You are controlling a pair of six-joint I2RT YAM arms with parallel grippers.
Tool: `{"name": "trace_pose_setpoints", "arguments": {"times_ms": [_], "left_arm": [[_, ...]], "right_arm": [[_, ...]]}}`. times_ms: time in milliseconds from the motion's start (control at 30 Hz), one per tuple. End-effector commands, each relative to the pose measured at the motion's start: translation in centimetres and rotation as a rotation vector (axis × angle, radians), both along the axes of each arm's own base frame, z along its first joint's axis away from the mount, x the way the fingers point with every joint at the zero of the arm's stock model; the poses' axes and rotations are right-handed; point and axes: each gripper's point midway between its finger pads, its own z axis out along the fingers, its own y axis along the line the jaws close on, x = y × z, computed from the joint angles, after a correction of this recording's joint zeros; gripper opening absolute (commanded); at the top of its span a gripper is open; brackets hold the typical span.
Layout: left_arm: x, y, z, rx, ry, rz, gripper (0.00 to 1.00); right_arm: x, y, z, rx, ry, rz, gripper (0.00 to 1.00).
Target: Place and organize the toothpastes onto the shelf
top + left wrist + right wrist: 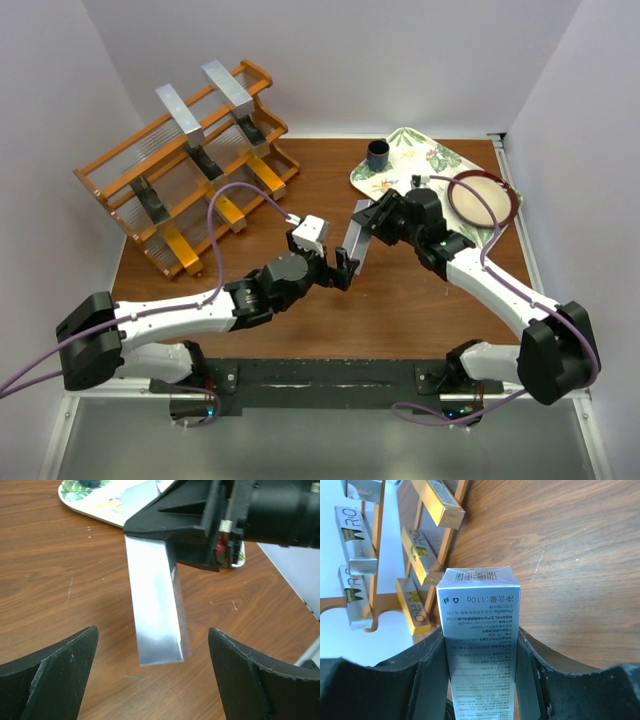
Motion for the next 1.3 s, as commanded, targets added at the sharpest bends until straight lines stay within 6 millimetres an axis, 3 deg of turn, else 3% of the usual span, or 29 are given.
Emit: {"name": "trace_pose_setpoints", "arguments": {"times_ms": [0,433,533,667,767,900,1000,1167,1267], "left_arm": [[1.7,-0.4,2.6,-0.123,-0.004,0.136,0.93],[1.5,-2.2,0.5,-0.068,0.015,0.187,0.62],[1.3,-2.4,0.6,-0.065,0.003,0.186,0.51],[1.0,-2.8,0.2,-0.06,0.0,0.182,0.28],[0.9,-2.9,0.2,-0.051,-0.012,0.188,0.15],[0.7,-2.5,0.3,-0.035,-0.018,0.19,0.06],[0.5,-2.0,0.3,-0.023,-0.018,0.197,0.01],[0.5,-0.9,0.6,-0.013,-0.028,0.218,0.0],[0.5,-0.4,1.2,-0.01,-0.039,0.223,0.0]], "right_arm": [[0.3,1.0,2.9,0.112,-0.078,0.017,0.23],[0.0,1.4,3.2,0.148,-0.081,0.033,0.23],[0.0,1.6,3.4,0.16,-0.086,0.038,0.23],[-0.1,1.8,3.2,0.166,-0.086,0.051,0.25],[-0.3,2.0,3.2,0.162,-0.087,0.066,0.34],[-0.3,1.6,3.5,0.139,-0.119,0.068,0.76],[-0.2,1.0,4.0,0.111,-0.146,0.049,0.9],[-0.1,-0.3,4.8,0.038,-0.169,0.013,0.98],[-0.1,-1.6,5.6,-0.022,-0.197,-0.022,0.98]]}}
